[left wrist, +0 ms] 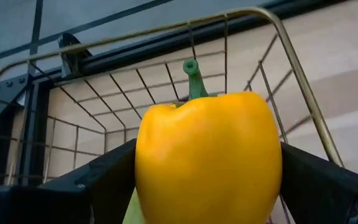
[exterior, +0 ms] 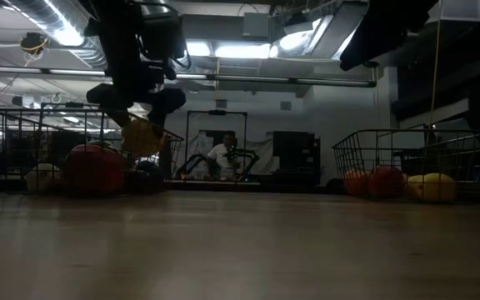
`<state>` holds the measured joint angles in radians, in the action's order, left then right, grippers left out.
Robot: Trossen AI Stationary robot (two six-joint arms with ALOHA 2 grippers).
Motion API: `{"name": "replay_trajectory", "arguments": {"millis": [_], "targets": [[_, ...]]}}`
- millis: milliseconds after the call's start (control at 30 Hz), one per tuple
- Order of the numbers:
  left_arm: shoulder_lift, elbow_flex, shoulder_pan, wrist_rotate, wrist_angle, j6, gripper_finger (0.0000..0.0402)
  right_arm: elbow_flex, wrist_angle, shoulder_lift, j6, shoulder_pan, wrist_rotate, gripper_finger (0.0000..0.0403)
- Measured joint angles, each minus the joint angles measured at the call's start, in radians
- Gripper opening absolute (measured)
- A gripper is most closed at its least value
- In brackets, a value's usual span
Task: Sort produce into baskets
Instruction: Put the yellow bell pepper into the left gold wire basket
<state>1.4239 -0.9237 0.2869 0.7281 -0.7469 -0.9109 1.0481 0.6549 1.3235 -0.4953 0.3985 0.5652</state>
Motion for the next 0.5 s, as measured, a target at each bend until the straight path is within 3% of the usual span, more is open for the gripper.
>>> {"name": "replay_trajectory", "arguments": {"millis": [367, 500], "targets": [[0.0, 0.0, 0.036, 0.001, 0.004, 0.03, 0.0337, 0.0, 0.002, 0.0, 0.001, 0.0, -0.002, 0.0209], [0.0, 0.0, 0.036, 0.001, 0.004, 0.029, 0.0337, -0.001, 0.009, -0.028, 0.052, 0.0, -0.05, 0.0209]]}}
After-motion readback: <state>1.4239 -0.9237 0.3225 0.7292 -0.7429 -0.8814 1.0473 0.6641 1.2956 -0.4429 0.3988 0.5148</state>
